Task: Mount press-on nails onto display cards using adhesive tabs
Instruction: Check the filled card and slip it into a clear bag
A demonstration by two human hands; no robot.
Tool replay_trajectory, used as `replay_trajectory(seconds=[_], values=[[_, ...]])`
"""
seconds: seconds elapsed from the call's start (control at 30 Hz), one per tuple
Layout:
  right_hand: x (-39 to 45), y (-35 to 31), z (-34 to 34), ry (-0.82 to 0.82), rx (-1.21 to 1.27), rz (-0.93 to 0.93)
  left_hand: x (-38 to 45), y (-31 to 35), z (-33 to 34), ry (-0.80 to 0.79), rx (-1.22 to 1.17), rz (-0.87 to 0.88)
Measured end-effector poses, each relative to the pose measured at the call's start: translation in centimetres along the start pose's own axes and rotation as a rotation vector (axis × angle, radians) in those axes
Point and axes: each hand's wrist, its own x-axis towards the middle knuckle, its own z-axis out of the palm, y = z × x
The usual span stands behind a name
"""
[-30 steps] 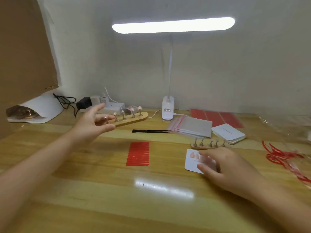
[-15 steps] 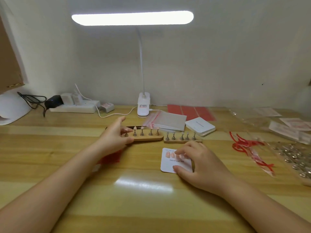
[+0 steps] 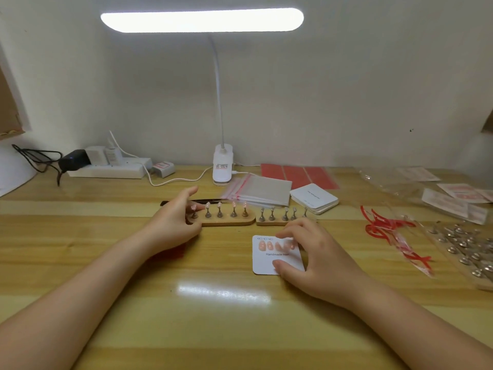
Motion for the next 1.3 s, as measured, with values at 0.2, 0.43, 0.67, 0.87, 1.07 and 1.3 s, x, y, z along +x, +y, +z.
replay_trajectory(seconds=[0.2, 0.43, 0.67, 0.87, 1.07, 1.3], values=[[0.8, 1.5, -0.6, 0.216, -0.149, 0.187, 0.3, -0.5, -1.8, 0.018, -0.105, -0.003], [1.7, 3.1, -1.1, 0.278, -0.225, 0.284, -0.8, 2.8, -2.0, -0.059, -0.286, 0.121], [2.2, 5.1, -1.3, 0.286, -0.100, 0.379, -1.6, 4.8, 1.9, -0.162, -0.168, 0.118], [2.5, 5.5, -0.9, 0.297, 0.024, 0.296, -1.4, 6.5, 3.1, -0.152, -0.149, 0.086], [2.5, 5.5, -1.0, 0.188, 0.055, 0.297, -1.0, 7.6, 4.1, -0.110, -0.108, 0.053], [2.6, 5.8, -1.1, 0.217, 0.072, 0.328, -0.5, 7.9, 4.6, -0.126, -0.054, 0.049]])
